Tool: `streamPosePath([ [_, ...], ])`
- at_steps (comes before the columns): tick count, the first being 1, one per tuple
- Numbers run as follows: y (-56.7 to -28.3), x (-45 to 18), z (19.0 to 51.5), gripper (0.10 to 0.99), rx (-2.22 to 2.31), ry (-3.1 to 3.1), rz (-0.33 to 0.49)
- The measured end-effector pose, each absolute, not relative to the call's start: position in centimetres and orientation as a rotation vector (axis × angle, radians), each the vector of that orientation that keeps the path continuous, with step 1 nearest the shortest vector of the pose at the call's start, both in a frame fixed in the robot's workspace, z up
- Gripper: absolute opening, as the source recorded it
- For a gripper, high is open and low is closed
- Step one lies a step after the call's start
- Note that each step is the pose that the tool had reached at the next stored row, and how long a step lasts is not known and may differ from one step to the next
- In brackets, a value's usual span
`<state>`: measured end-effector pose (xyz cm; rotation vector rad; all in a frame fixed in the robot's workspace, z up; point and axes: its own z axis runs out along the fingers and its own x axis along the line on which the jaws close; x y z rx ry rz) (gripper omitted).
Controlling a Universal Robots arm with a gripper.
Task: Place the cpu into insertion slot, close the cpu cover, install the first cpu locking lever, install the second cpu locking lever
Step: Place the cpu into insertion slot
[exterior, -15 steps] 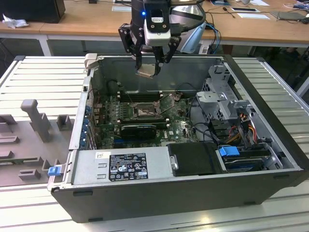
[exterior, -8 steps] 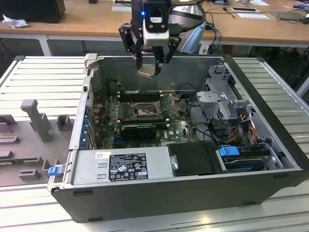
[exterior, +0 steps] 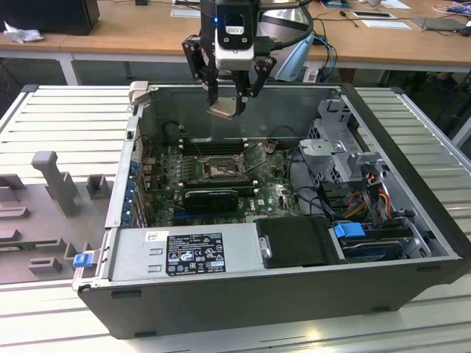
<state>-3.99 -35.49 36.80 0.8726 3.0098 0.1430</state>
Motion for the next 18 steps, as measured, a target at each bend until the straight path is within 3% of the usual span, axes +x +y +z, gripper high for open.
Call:
streamPosePath([
  [18, -35.48, -3.98, 36.71, 0.525, 1.328, 2.823, 0.140],
])
